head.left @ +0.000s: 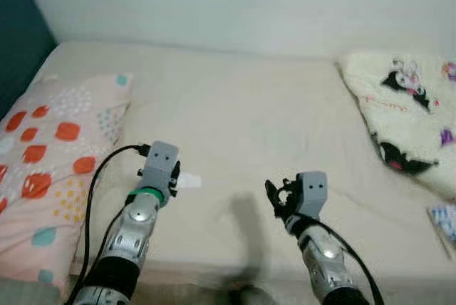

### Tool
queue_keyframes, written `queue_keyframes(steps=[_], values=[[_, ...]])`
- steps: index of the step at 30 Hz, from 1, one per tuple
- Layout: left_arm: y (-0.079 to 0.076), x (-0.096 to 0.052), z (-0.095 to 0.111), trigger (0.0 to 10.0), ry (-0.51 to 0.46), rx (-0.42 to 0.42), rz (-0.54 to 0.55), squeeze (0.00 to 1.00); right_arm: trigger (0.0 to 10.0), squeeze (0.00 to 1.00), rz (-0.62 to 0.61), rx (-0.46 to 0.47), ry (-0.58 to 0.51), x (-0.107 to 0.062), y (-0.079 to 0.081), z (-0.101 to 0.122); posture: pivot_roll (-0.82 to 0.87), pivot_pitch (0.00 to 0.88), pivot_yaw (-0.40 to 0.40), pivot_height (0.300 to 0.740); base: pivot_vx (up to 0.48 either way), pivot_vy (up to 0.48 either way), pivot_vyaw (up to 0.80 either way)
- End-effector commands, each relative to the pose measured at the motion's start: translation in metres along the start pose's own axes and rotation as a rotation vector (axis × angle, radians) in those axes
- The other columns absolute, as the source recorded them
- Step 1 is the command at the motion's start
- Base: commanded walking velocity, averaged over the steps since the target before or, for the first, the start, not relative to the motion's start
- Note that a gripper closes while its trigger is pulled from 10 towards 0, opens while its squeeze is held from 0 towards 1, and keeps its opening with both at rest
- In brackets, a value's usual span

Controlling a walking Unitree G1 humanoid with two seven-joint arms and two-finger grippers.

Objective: Clean up the room

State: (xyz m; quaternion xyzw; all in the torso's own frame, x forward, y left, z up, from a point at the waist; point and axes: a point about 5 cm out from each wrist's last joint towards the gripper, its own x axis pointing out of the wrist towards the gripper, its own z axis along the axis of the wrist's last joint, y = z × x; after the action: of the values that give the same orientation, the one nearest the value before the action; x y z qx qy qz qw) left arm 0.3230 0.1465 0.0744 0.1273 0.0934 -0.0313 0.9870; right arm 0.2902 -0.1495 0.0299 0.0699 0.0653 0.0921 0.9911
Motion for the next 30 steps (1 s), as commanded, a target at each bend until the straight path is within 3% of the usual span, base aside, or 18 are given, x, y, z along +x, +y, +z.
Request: queue_keyframes(steps=[1,17,22,30], values=[[-0.0057,-0.0019,-0.0066,10.0,0.029,0.003,-0.017,0.00,10.0,0.00,-0.010,0.005,0.021,-0.0034,-0.0018,-0.0052,0.01,0.075,0.042,0.740,0.000,0.000,-0.74],[-0.0055,-0.0023,-0.0039,10.0,0.007,-0.007,-0.022,0.00,10.0,0.00,-0.016,-0.009,0.010,-0.0031,-0.0014,-0.0040,0.02,0.076,0.044,0.740,0.000,0.000,-0.69],[-0.0055,-0.0026,-0.0044,10.0,0.008,-0.007,-0.023,0.00,10.0,0.00,-0.016,-0.016,0.012,-0.0032,-0.0013,-0.0043,0.02,0.077,0.044,0.740,0.000,0.000,0.00],[-0.0058,-0.0033,-0.0047,10.0,0.009,-0.007,-0.024,0.00,10.0,0.00,-0.013,-0.019,0.012,-0.0033,-0.0006,-0.0043,0.02,0.080,0.044,0.740,-0.467,0.000,0.00]])
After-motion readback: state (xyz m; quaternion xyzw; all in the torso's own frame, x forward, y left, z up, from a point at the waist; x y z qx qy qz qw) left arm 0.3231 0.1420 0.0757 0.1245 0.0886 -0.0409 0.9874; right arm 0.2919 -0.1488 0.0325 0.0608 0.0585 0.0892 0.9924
